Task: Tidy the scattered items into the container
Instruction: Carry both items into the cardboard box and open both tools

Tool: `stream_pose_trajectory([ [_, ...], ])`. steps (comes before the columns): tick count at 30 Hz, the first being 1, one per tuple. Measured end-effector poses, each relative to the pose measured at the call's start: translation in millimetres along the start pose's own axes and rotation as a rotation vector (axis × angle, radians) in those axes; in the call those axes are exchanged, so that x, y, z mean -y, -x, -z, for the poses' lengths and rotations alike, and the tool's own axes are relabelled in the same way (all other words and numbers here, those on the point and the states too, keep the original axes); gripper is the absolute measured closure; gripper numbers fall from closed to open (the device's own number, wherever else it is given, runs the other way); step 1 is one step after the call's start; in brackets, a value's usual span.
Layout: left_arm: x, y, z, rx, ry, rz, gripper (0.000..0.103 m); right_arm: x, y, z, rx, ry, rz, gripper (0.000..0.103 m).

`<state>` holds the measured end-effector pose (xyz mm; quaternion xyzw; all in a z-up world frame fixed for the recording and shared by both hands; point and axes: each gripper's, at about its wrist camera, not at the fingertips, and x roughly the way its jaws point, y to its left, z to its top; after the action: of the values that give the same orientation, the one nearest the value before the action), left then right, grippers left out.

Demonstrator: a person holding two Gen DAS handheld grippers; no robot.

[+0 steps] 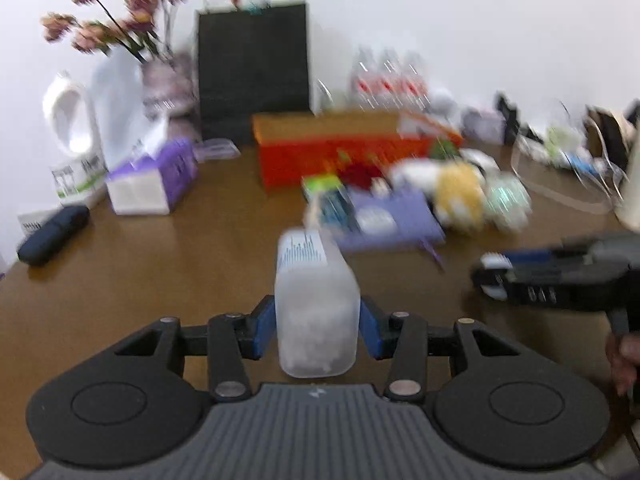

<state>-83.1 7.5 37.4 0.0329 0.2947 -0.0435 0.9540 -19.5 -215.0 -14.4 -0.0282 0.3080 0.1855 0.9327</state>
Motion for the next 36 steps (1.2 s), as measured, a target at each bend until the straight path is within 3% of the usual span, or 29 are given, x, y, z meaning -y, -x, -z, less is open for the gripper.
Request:
stream_pose_trajectory([
  [2, 2.5, 4.5, 9.5, -0.012, 0.008, 0.016, 0.056, -8.2, 10.9, 7.3, 0.002, 0.012, -0.011, 0.065],
  [4, 0.9, 12.3, 12.6, 0.005, 0.037, 0.062, 0.044, -13.4, 19.8, 13.1, 0.001, 0.021, -0.026, 0.065],
  [6, -2.3, 26.1, 11.1, 0.081, 0.075, 0.152, 0.025, -16.8, 27.6, 16.7, 0.009, 0.030, -0.035, 0.065],
  [8, -5.8, 36.3, 7.6, 0.149, 0.090, 0.187, 0.021, -16.2, 34.3, 18.9, 0.017, 0.026, -0.027, 0.064],
  [10, -9.2, 33.6, 1.7, 0.154, 0.103, 0.141, 0.020, -12.6, 40.2, 20.4, 0.026, 0.011, -0.015, 0.064],
  [12, -10.9, 21.0, -4.3, 0.105, 0.114, 0.069, 0.020, -7.2, 42.2, 21.3, 0.022, -0.013, -0.007, 0.064],
  [14, -11.4, 8.0, -9.1, 0.072, 0.129, 0.075, 0.020, -4.2, 41.1, 22.5, 0.011, -0.025, 0.001, 0.065],
  [16, -10.8, 2.4, -10.4, 0.064, 0.141, 0.067, 0.026, -4.5, 41.5, 24.7, 0.006, -0.021, 0.003, 0.065],
  [17, -9.0, -0.6, -10.1, 0.063, 0.146, 0.038, 0.047, -5.8, 42.2, 26.4, 0.006, -0.015, 0.004, 0.065],
  [18, -7.0, -1.9, -8.0, 0.060, 0.145, 0.018, 0.058, -7.7, 42.8, 27.9, 0.009, -0.007, 0.008, 0.065],
  [24, 3.1, 6.5, 2.0, 0.098, 0.091, 0.010, 0.061, -9.9, 49.0, 26.2, 0.026, 0.001, -0.008, 0.065],
  [30, -8.2, 9.6, -36.2, 0.187, 0.089, 0.054, 0.061, 0.3, 66.2, -35.3, 0.101, 0.080, -0.060, 0.065],
  [33, -24.4, -9.2, -86.2, 0.237, 0.123, 0.068, 0.061, 17.1, 57.2, -92.1, 0.158, 0.139, -0.059, 0.065],
  [36, -39.5, -52.6, -154.4, 0.251, 0.162, 0.056, 0.061, 47.6, 22.9, -160.3, 0.177, 0.117, -0.099, 0.065],
])
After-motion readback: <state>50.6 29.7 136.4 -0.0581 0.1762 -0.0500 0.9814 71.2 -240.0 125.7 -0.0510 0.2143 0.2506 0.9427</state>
